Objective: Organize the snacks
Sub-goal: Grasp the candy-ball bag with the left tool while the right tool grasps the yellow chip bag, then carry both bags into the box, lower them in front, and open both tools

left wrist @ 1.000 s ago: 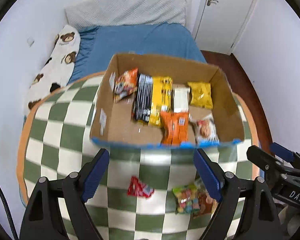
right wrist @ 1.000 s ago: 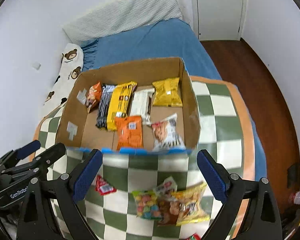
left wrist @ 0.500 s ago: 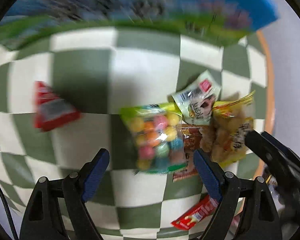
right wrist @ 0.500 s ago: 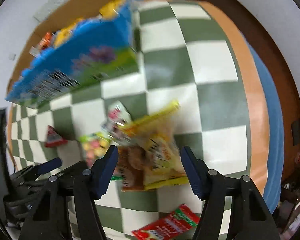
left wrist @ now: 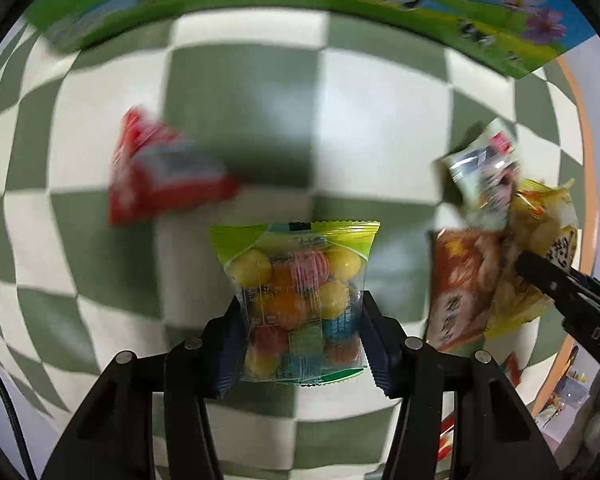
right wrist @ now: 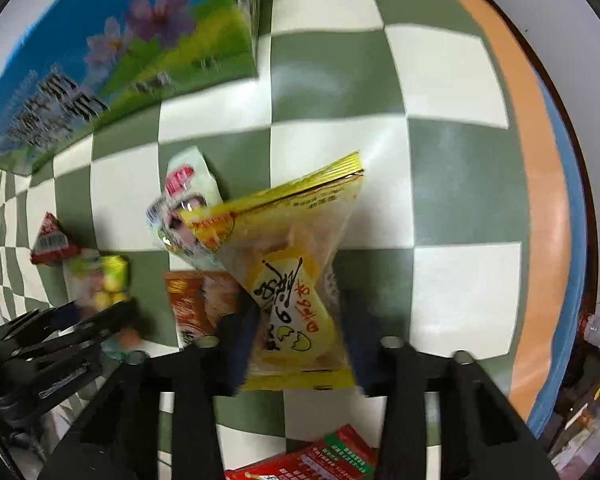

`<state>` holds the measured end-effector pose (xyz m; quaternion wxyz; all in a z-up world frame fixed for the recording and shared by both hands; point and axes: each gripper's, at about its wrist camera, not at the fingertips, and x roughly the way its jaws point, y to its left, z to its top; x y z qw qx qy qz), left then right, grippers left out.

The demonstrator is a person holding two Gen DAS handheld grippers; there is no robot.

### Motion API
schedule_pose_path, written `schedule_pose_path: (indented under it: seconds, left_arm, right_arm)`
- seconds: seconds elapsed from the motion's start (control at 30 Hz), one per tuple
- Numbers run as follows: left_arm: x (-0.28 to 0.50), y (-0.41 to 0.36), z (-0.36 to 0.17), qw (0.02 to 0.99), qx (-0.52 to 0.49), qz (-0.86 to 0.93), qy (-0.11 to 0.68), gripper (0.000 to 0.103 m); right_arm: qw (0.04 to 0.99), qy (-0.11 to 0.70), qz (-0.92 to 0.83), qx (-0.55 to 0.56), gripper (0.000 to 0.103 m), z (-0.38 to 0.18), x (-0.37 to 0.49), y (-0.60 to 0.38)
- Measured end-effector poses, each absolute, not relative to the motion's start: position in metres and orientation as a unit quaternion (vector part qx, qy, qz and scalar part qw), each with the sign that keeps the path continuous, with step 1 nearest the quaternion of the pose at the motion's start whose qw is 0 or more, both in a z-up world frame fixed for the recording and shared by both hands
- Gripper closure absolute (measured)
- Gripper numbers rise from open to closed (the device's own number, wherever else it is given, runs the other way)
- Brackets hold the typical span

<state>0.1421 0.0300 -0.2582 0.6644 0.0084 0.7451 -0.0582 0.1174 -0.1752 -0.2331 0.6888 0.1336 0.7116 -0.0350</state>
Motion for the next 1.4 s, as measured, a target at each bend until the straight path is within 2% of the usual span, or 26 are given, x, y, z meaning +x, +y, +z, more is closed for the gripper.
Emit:
schedule_pose_path:
  seconds: [0.17, 0.23, 0.3, 0.43, 0.5, 0.77, 0.93, 1.07, 1.23, 1.4]
  left_arm:
    - [0.142, 0.042, -0.273, 0.654, -0.016, -0.051, 0.755, 0.051]
    - [0.144, 0.040, -0.275, 0.657, -0.009, -0.047, 0.753, 0.051]
    - [0.145, 0.037, -0.273, 0.663, -0.001, -0.048, 0.747, 0.051]
    - [0.139, 0.033, -0.257, 0.674, 0.007, -0.059, 0.736, 0.054]
    - [0.139, 0.030, -0.246, 0.681, 0.001, -0.062, 0.730, 0.054]
    - [0.153, 0.042, -0.146, 0.723, -0.054, -0.115, 0.679, 0.054]
    - [0.216, 0.061, -0.074, 0.755, -0.071, -0.124, 0.640, 0.054]
    - [0.267, 0.086, -0.043, 0.771, -0.057, -0.090, 0.628, 0.054]
    - [0.336, 0.108, -0.057, 0.756, -0.052, -0.050, 0.650, 0.054]
    - [0.370, 0.122, -0.100, 0.721, -0.063, -0.031, 0.689, 0.054]
  right_arm:
    - [0.673, 0.724, -0.017, 0.150, 0.066, -0.232, 0.098, -0.170]
    - [0.665, 0.728, -0.026, 0.169, 0.057, -0.240, 0.095, -0.176]
    - [0.663, 0.725, -0.030, 0.184, 0.056, -0.245, 0.093, -0.179]
    - [0.674, 0.714, -0.037, 0.186, 0.066, -0.244, 0.090, -0.181]
    - [0.682, 0.706, -0.035, 0.188, 0.067, -0.236, 0.088, -0.177]
    - [0.716, 0.649, 0.020, 0.256, 0.067, -0.156, 0.097, -0.168]
    - [0.733, 0.612, 0.075, 0.287, 0.067, -0.097, 0.146, -0.151]
    - [0.743, 0.597, 0.103, 0.283, 0.067, -0.067, 0.201, -0.130]
    - [0.743, 0.598, 0.109, 0.279, 0.067, -0.063, 0.270, -0.096]
    - [0.719, 0.620, 0.098, 0.297, 0.067, -0.090, 0.315, -0.075]
